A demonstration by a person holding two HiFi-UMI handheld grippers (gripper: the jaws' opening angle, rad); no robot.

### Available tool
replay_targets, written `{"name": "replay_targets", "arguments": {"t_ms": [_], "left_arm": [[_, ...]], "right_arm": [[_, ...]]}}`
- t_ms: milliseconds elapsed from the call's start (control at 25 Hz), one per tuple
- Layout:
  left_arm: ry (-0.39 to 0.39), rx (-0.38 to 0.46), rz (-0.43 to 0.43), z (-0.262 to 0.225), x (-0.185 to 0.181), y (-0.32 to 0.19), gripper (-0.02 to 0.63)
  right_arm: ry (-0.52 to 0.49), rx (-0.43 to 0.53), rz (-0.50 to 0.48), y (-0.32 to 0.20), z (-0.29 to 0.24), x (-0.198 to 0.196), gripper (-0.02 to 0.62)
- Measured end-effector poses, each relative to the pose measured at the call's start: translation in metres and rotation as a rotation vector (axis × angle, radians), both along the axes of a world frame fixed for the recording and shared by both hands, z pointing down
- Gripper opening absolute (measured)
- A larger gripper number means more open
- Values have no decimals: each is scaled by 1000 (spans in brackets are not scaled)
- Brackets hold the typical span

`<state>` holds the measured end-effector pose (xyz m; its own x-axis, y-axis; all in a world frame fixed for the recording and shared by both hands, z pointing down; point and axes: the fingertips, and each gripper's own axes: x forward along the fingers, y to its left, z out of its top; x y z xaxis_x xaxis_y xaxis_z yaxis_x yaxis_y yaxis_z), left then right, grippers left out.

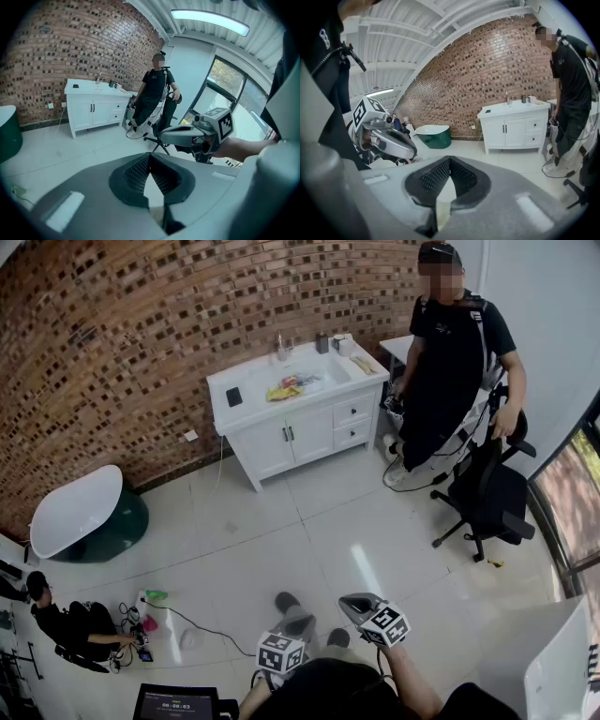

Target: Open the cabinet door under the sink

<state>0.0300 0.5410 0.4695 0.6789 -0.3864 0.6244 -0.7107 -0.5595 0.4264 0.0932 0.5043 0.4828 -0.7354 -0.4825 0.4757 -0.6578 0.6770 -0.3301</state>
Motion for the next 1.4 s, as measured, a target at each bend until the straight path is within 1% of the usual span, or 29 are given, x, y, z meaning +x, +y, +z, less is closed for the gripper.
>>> {"name": "replay_targets", "arguments": {"t_ms": [200,360,440,520,640,800,880,1000,1160,1280,1400], "left_arm": [[-7,13,-16,7,-7,-62,17],[31,29,-28,-2,1,-113,17],[51,52,-38,-9,-4,-149,16],[59,51,-43,-5,-17,-172,15],[47,12,-34,6,-35,-188,15],[46,54,-32,-4,-56,-258,17],[47,64,-51,-4,-71,-287,16],[43,54,-92,5,-99,-324,16],[3,21,-130,17,-128,-362,16],[-10,-1,-157,23,-129,-386,17],[-24,-23,-169,34,-112,-415,16]], "right_arm": [[11,38,-5,-56,-9,-8,-9],[45,27,-13,-87,-17,-3,-8],[66,43,-16,-115,-23,-8,-8],[74,51,-11,-137,-22,-19,-8],[85,33,-1,-155,-22,-35,-8],[96,78,-19,-218,-41,-59,-9],[94,92,-36,-239,-48,-77,-9],[77,104,-57,-262,-55,-107,-8],[53,94,-86,-279,-61,-138,-8],[61,61,-144,-286,-53,-141,-9],[74,45,-189,-309,-40,-126,-8]]}}
